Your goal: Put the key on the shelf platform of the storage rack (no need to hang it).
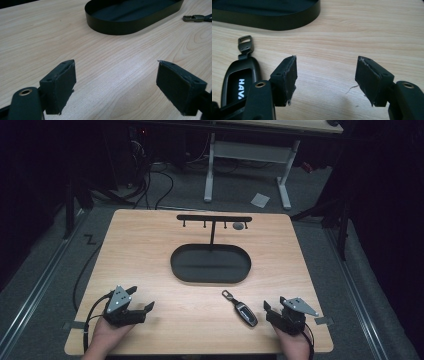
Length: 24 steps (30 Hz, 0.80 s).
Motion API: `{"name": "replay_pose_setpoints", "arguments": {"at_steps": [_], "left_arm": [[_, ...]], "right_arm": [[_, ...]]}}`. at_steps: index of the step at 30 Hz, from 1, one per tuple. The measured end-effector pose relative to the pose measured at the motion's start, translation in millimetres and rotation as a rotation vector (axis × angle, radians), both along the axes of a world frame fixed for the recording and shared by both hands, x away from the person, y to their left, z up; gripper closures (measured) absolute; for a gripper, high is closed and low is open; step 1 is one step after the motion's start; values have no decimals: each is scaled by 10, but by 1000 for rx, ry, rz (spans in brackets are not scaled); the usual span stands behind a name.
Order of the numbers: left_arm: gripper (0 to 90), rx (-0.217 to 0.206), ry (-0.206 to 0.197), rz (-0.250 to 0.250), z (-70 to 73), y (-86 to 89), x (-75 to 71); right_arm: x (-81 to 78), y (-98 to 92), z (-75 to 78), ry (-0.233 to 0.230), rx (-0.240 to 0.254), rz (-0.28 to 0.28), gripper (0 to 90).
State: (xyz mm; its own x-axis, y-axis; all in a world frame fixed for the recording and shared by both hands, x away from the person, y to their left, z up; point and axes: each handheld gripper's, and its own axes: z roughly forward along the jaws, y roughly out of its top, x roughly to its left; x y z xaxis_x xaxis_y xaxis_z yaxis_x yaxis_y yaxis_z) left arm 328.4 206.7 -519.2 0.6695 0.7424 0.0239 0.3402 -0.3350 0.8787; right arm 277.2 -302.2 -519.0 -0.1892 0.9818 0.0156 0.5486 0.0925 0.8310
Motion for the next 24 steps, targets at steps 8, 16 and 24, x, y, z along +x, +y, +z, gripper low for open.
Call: {"name": "replay_pose_setpoints", "arguments": {"at_steps": [8,16,24], "left_arm": [[168,0,0,-2,3,-1,2],[168,4,11,-8,-10,-12,11],[164,0,14,-10,-7,-11,8]], "right_arm": [[-5,-50,1,0,6,-24,342],[-5,-56,8,-3,-3,-21,342],[-18,-21,72,-11,-18,-1,332]]}}
